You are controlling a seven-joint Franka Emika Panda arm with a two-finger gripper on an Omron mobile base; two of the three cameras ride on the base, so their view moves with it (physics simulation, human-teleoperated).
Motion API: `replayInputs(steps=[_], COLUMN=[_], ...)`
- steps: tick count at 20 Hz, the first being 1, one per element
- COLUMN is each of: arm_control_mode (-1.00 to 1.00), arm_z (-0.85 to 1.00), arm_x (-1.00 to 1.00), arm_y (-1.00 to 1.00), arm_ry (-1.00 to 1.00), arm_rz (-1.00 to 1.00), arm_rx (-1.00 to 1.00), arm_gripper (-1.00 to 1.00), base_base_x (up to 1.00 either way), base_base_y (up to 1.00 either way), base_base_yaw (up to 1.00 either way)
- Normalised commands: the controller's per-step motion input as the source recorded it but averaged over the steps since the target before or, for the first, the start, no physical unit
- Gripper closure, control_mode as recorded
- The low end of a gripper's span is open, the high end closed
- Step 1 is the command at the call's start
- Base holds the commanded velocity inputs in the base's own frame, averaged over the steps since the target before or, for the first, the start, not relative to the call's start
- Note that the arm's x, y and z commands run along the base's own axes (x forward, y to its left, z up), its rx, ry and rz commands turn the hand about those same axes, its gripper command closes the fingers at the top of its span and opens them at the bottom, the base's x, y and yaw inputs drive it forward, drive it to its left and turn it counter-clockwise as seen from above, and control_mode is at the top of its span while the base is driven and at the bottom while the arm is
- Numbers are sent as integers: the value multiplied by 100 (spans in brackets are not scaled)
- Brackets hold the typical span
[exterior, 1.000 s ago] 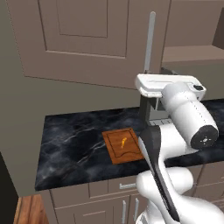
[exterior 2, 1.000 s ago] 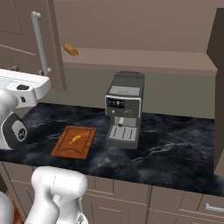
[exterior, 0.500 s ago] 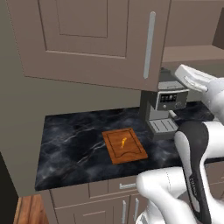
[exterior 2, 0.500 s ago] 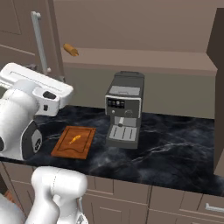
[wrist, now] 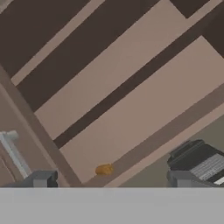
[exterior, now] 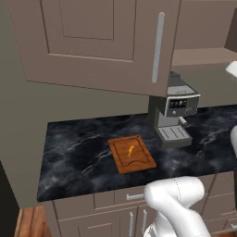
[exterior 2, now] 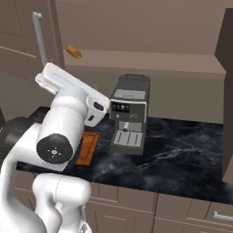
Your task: Open the cabinet, retrieve the rolling pin, and place it next to the meat on the cutting board to prepare for tenderizing.
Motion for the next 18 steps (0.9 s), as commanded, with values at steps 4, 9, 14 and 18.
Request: replayInputs(steps=[4,9,14,18], arm_control_mode=[-100,-100,-100,-100], arm_z=[-2,-9,-19,-16], arm_x=[97,92,33,51], arm_y=[-5,0,2,21], arm_ry=[25,23,8,8], arm_rz=[21,21,16,15], arm_rx=[14,9,4,1], arm_gripper=[-100,-100,-100,-100], base_base_x=[0,0,0,0], base_base_y=[0,0,0,0], base_base_yaw=[0,0,0,0])
